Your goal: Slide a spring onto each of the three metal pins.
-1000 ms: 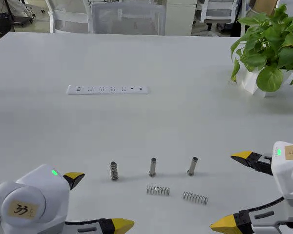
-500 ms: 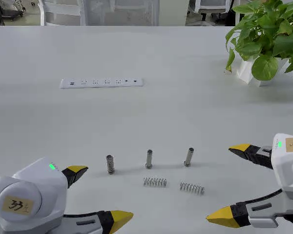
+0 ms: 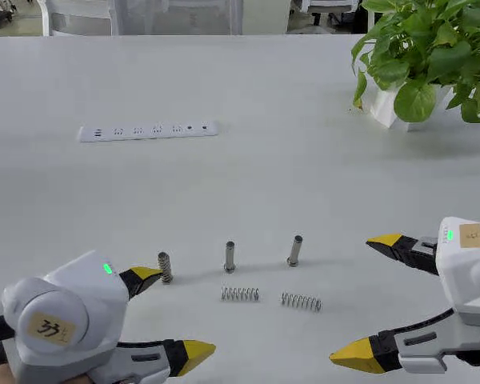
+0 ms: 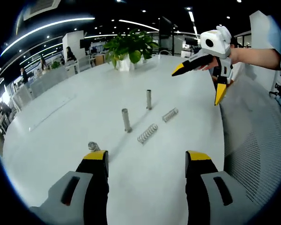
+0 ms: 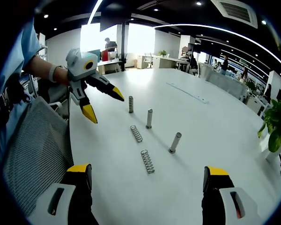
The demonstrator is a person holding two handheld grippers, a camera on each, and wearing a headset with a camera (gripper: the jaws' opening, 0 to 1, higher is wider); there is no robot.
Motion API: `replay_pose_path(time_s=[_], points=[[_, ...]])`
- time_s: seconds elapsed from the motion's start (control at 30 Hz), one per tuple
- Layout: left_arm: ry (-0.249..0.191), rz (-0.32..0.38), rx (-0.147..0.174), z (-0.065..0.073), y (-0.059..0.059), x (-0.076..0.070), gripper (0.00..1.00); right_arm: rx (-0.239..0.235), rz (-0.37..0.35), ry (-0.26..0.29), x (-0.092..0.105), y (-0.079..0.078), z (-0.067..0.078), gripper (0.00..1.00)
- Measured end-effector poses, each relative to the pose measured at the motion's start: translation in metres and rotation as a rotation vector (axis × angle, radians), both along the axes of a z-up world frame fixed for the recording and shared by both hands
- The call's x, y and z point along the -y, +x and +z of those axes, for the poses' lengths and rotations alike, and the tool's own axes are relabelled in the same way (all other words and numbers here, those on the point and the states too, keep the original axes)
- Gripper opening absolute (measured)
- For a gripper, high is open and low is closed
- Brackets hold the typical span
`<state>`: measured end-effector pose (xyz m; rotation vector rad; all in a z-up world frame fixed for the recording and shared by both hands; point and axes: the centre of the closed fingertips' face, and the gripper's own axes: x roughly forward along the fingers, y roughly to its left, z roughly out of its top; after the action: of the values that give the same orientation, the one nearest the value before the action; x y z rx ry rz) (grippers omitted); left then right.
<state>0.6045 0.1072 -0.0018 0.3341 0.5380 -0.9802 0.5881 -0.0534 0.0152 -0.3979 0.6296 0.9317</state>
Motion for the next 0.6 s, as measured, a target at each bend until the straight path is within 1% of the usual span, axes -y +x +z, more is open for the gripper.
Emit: replay_pose_path(time_s=[0.03, 0.07, 0.1, 0.17, 0.23, 0.27, 0.3, 0.4, 0.47, 0.53, 0.6], points=[[0.011, -0.012, 0.003, -0.002, 0.001, 0.003, 0.61, -0.001, -0.002, 0.001, 0.0, -0.001, 0.0, 0.99], [0.04, -0.025, 0.009, -0.006, 0.003, 0.005, 0.58, -0.002, -0.006, 0.002, 0.001, -0.002, 0.0, 0.99], [0.047, -0.035, 0.01, -0.008, 0.005, 0.008, 0.57, -0.003, -0.008, 0.004, 0.002, -0.003, 0.0, 0.99], [0.048, -0.052, -0.001, -0.012, 0.007, 0.015, 0.55, -0.008, -0.013, 0.007, 0.003, -0.005, -0.001, 0.99], [0.077, -0.085, 0.007, -0.016, 0.009, 0.02, 0.5, -0.011, -0.015, 0.009, 0.002, -0.006, -0.001, 0.99], [0.093, -0.098, 0.004, -0.018, 0.01, 0.021, 0.48, -0.014, -0.016, 0.01, 0.002, -0.007, -0.001, 0.99], [0.104, -0.111, 0.01, -0.019, 0.012, 0.024, 0.47, -0.015, -0.016, 0.013, 0.002, -0.008, -0.001, 0.99], [0.138, -0.113, -0.008, -0.025, 0.02, 0.027, 0.43, -0.02, -0.021, 0.019, 0.001, -0.01, -0.002, 0.99], [0.147, -0.117, -0.017, -0.026, 0.025, 0.031, 0.38, -0.022, -0.026, 0.023, 0.001, -0.01, -0.003, 0.99], [0.161, -0.116, -0.037, -0.03, 0.027, 0.033, 0.33, -0.023, -0.031, 0.029, 0.0, -0.011, -0.003, 0.99], [0.17, -0.12, -0.042, -0.032, 0.029, 0.036, 0.3, -0.024, -0.035, 0.034, 0.0, -0.012, -0.003, 0.99]])
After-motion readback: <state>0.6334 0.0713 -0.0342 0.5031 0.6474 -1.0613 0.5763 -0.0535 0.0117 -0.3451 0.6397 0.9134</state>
